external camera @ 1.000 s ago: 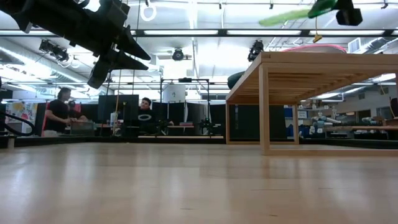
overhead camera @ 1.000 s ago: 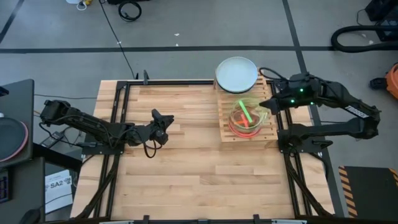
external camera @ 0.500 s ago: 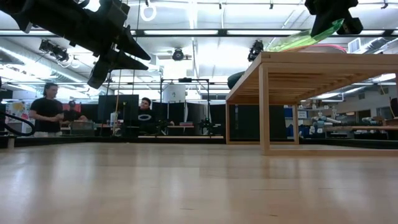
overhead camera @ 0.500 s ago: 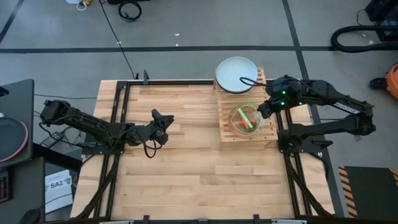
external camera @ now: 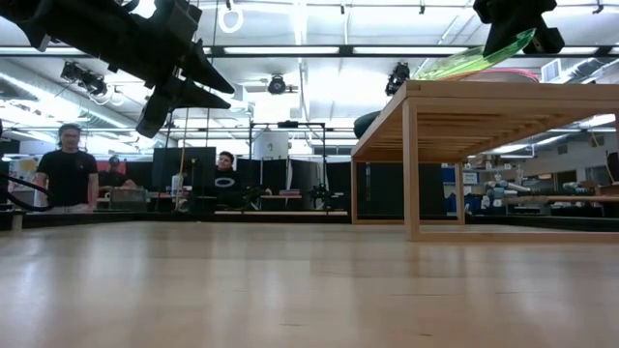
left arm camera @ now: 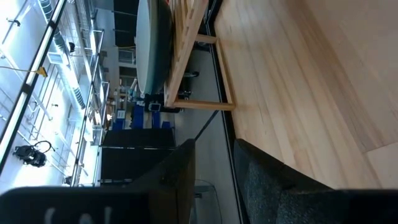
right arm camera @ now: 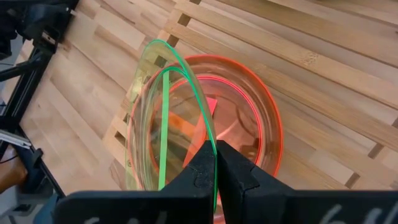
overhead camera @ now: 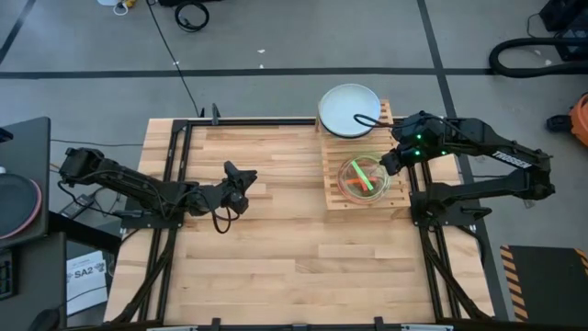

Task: Place and stack plates onto a shelf
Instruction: Stack the light green plate on top of the light pink plate on the shelf, then return to Home Position

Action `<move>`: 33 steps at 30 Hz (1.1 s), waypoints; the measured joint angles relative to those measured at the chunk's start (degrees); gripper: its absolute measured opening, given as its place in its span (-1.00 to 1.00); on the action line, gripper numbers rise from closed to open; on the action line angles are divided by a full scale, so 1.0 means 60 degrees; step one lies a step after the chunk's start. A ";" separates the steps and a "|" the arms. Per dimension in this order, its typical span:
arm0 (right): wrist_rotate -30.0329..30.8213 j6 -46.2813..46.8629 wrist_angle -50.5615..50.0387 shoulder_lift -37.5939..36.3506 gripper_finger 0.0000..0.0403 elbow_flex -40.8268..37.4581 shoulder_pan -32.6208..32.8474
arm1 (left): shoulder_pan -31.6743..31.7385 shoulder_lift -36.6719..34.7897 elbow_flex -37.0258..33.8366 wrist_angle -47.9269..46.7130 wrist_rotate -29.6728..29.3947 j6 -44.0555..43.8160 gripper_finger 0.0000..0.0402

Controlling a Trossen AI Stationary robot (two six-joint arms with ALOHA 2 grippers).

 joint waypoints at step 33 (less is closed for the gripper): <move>0.0783 -0.0510 0.0007 0.0000 -0.30 0.0000 0.0001 | 0.0000 0.0000 0.0000 0.0000 0.0000 0.0066 -0.41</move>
